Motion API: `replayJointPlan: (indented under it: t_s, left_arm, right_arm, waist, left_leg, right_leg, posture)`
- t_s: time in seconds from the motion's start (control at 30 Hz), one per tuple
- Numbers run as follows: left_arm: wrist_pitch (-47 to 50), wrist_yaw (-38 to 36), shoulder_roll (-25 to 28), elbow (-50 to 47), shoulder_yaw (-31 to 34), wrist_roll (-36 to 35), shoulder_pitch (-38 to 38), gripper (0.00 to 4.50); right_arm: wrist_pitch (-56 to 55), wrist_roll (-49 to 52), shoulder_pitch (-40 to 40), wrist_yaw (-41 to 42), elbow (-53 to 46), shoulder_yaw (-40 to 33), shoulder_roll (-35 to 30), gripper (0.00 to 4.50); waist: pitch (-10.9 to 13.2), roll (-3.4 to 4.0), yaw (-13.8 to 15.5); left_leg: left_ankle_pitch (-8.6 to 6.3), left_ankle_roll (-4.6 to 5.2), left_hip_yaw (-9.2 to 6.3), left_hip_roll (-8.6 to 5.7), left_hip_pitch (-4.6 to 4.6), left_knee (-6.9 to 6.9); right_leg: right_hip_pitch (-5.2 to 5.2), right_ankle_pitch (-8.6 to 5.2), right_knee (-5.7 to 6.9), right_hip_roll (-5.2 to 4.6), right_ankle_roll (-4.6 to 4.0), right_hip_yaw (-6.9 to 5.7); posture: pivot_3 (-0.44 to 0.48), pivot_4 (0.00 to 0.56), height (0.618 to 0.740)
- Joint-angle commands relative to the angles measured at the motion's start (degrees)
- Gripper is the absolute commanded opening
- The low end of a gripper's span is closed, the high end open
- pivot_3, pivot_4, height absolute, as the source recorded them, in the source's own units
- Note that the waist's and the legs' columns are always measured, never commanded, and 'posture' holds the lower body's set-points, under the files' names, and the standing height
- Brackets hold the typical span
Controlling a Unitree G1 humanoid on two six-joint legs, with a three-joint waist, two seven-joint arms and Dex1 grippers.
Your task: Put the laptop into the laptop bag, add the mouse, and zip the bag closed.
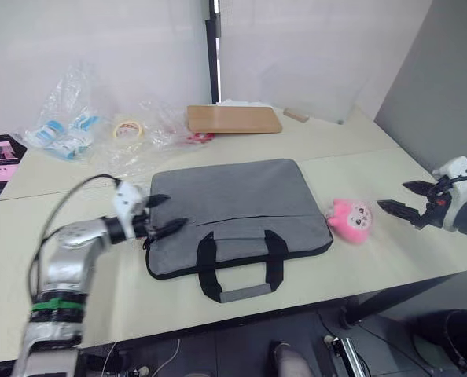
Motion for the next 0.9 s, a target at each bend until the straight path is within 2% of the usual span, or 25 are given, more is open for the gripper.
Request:
replayJointPlan:
  t_s: [0.03,0.17,0.4,0.63,0.9]
  left_arm:
    - [0.0,2.1,4.8,-3.1,6.6,-1.5,1.8,4.48]
    - [1.5,2.7,9.3,-0.8,10.3,-1.7,3.6,4.48]
    - [-0.2,4.4,16.8,3.1,15.5,1.2,9.1,4.48]
    - [-3.9,5.7,18.9,7.0,16.3,2.9,9.7,4.48]
    - [-5.6,5.9,19.0,8.4,16.3,3.0,9.2,4.48]
  right_arm:
    - [-10.1,-2.2,-4.2,2.9,-0.6,1.5,0.2,4.50]
    - [-11.3,-2.6,-8.1,5.7,0.8,3.3,2.0,4.50]
    - [-18.4,-6.1,-15.3,8.2,12.4,4.8,1.2,4.50]
    - [-23.9,-9.0,-20.3,8.7,22.8,5.6,1.7,4.50]
    - [-26.3,-10.6,-22.4,9.2,27.6,5.6,2.0,4.50]
  waist:
    - [0.1,0.03,-0.3]
    - [0.1,0.01,-0.4]
    - [0.3,0.07,-0.7]
    - [0.4,0.09,-1.8]
    - [0.4,0.09,-2.6]
  left_leg:
    - [0.01,-0.01,0.01,0.00,-0.03,0.00]
    - [0.00,-0.03,0.03,0.00,-0.03,-0.01]
    - [-0.01,-0.06,0.12,-0.03,-0.06,-0.08]
    - [0.00,-0.23,0.31,0.00,-0.06,-0.09]
    - [0.00,-0.26,0.45,0.07,-0.05,0.00]
  right_leg:
    - [-0.07,0.02,0.02,0.00,-0.03,-0.02]
    - [-0.07,0.04,0.02,0.00,-0.07,-0.09]
    - [-0.14,0.05,0.05,0.00,-0.08,-0.26]
    - [-0.13,0.07,0.11,0.00,-0.12,-0.47]
    - [-0.13,0.12,0.13,-0.03,-0.21,-0.46]
  posture:
    - [0.000,0.150,0.740]
    - [0.000,0.150,0.740]
    - [0.000,0.150,0.740]
    - [0.000,0.150,0.740]
    - [0.000,0.150,0.740]
